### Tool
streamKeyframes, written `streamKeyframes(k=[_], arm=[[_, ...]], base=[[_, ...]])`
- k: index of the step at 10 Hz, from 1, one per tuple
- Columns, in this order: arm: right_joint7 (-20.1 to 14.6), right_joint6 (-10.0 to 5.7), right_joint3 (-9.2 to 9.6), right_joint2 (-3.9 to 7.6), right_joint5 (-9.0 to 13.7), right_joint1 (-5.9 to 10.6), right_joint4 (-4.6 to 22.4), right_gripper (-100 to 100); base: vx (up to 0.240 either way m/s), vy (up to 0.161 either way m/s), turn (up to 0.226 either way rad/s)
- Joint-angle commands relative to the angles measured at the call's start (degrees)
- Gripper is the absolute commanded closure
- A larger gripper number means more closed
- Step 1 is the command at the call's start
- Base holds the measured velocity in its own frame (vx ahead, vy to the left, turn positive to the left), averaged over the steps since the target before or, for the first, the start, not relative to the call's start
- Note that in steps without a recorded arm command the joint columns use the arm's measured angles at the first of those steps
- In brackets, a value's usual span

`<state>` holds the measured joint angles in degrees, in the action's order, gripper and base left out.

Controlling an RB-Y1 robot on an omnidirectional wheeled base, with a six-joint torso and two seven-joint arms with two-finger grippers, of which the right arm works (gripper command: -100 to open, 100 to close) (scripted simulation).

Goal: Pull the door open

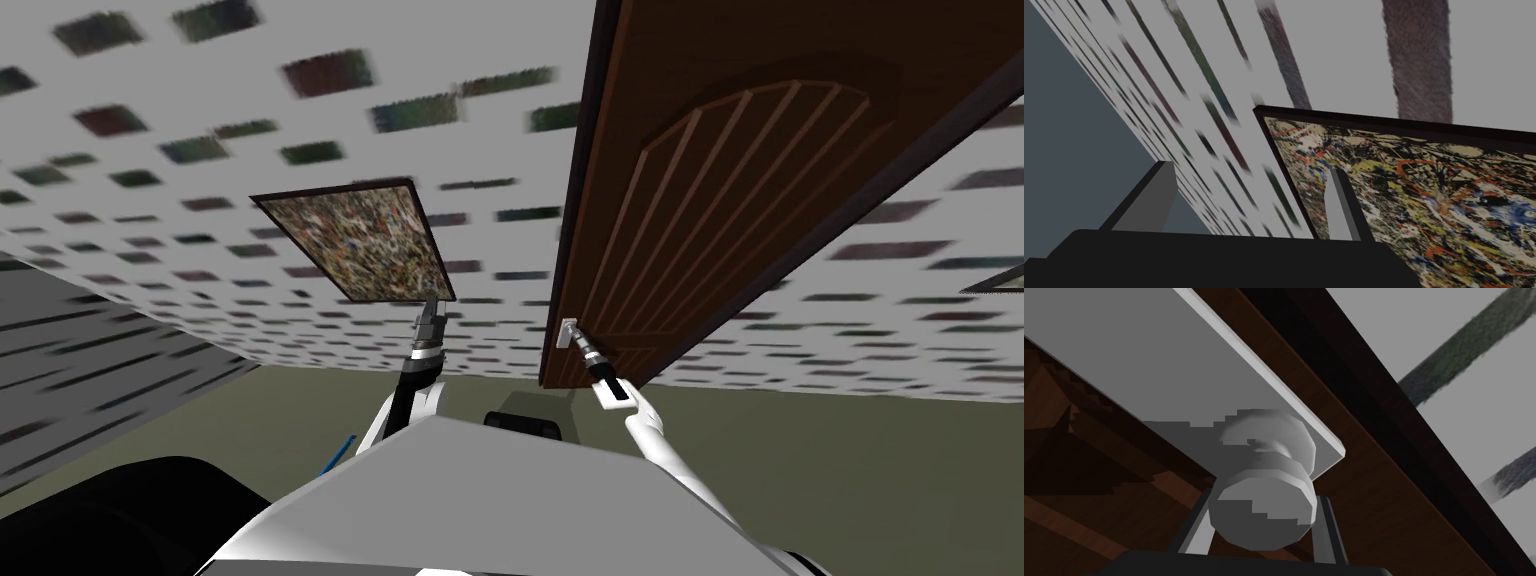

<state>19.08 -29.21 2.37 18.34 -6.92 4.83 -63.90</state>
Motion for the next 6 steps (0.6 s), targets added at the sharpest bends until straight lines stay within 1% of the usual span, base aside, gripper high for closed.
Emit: streamKeyframes(k=[1,2,3,4,5,6], arm=[[-1.7,-0.70,0.77,-0.65,1.0,0.41,0.2,100],[-3.5,-0.63,0.78,-0.58,2.8,0.40,0.2,100],[-5.2,-0.57,0.79,-0.51,4.6,0.39,0.2,100],[-6.8,-0.50,0.80,-0.44,6.4,0.37,0.2,100],[-7.2,-0.50,0.80,-0.44,6.4,0.37,0.2,100],[-9.1,-0.43,0.80,-0.37,8.3,0.36,0.2,100]], base=[[-0.045,-0.031,0.045],[-0.042,-0.032,0.101],[-0.070,-0.055,0.166],[-0.100,-0.058,0.381],[-0.058,-0.026,-0.046],[-0.042,-0.020,0.078]])
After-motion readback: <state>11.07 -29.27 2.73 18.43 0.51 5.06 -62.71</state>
